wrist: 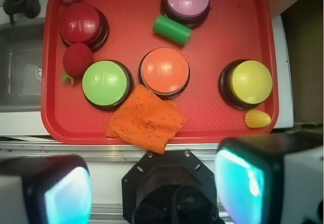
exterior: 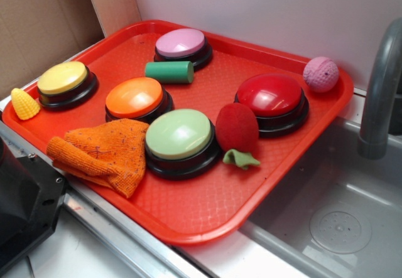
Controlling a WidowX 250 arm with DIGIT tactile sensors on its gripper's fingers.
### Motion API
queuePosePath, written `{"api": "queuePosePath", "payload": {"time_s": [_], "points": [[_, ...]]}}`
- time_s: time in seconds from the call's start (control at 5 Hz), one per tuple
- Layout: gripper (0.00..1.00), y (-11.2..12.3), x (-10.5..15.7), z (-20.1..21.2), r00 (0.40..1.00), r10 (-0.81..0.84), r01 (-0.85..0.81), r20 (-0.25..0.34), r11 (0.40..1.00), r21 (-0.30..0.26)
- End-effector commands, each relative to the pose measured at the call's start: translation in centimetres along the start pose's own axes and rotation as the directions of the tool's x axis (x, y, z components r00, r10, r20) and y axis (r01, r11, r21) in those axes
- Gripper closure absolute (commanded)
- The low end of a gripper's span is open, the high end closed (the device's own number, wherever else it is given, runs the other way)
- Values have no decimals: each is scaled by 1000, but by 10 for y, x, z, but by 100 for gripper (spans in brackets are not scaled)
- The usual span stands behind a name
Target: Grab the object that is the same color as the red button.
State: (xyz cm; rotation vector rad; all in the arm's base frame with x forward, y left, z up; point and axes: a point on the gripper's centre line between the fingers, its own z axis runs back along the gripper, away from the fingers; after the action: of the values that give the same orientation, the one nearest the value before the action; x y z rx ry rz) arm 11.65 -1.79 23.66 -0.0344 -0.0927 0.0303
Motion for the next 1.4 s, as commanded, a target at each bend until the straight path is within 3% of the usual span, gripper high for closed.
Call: {"api": "queuePosePath", "payload": {"time_s": [0.0,0.4,0.6,0.8,1.0,1.2], "points": [[0,0,0,0,1000,0,0,0,1000,0],[0,-32,50,-42,996,-12,15,87,1000,-27],[0,-54,72,-65,996,-26,28,85,999,-25],[0,-76,93,-92,995,-51,51,84,999,11],[0,-91,107,-118,992,-76,80,102,996,-34],[0,-100,115,-139,992,-79,81,98,997,-18]]}}
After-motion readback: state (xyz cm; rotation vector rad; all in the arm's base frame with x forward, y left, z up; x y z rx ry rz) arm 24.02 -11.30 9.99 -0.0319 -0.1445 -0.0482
